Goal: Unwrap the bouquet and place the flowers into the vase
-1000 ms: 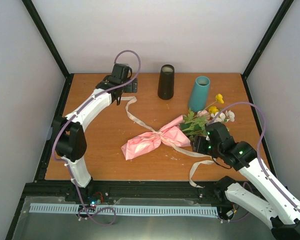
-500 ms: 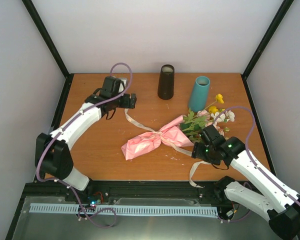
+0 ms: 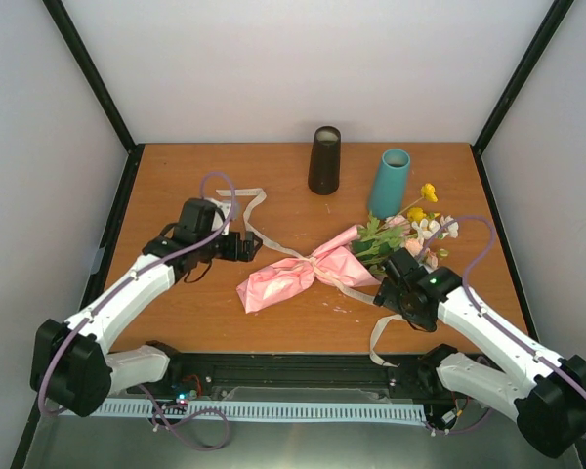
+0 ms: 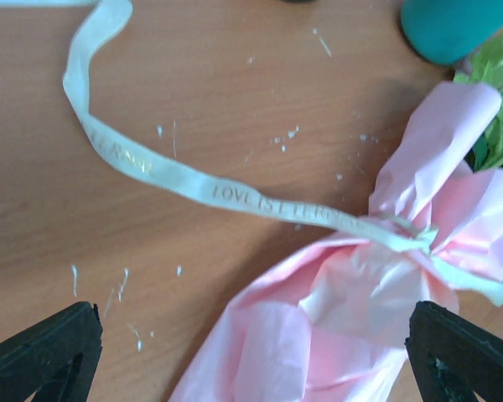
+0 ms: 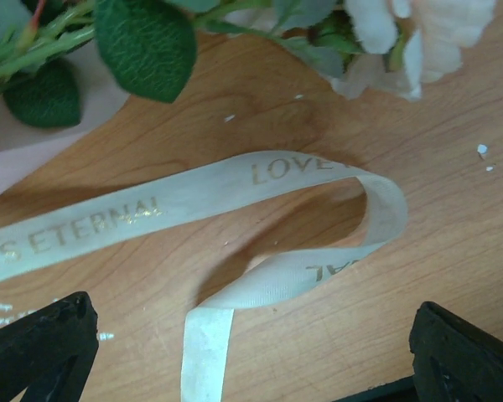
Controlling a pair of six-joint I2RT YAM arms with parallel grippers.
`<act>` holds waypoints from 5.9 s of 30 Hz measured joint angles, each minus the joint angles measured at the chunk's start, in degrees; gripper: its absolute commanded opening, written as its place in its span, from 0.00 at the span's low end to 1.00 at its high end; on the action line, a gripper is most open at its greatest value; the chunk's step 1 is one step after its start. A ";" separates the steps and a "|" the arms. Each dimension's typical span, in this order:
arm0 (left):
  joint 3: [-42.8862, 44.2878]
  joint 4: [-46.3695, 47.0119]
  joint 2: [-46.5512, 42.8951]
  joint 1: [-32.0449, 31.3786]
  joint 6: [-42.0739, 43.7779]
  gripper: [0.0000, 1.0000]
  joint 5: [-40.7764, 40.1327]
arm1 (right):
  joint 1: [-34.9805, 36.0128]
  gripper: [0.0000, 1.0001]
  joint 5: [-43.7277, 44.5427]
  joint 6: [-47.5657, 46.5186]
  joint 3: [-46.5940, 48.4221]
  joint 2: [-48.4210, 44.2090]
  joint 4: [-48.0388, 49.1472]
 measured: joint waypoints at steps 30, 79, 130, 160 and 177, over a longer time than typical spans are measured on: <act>-10.97 2.14 -9.57 -3.06 -2.56 0.99 -0.39 | -8.17 0.80 -1.31 27.30 -7.54 11.15 15.30; -12.35 5.88 -15.02 -3.50 -1.05 0.97 3.65 | -10.23 0.03 -15.76 -10.43 -0.61 -1.99 22.43; -4.22 44.26 9.35 -12.39 8.31 0.78 34.32 | 11.30 0.03 -24.70 -32.81 28.61 12.98 38.07; 10.97 31.63 14.82 -8.50 12.13 0.00 20.44 | 11.78 0.97 -4.17 -28.79 29.24 5.22 28.41; 30.45 26.71 41.27 1.81 7.98 0.08 13.33 | 11.78 0.90 -4.15 -29.40 26.10 4.98 25.14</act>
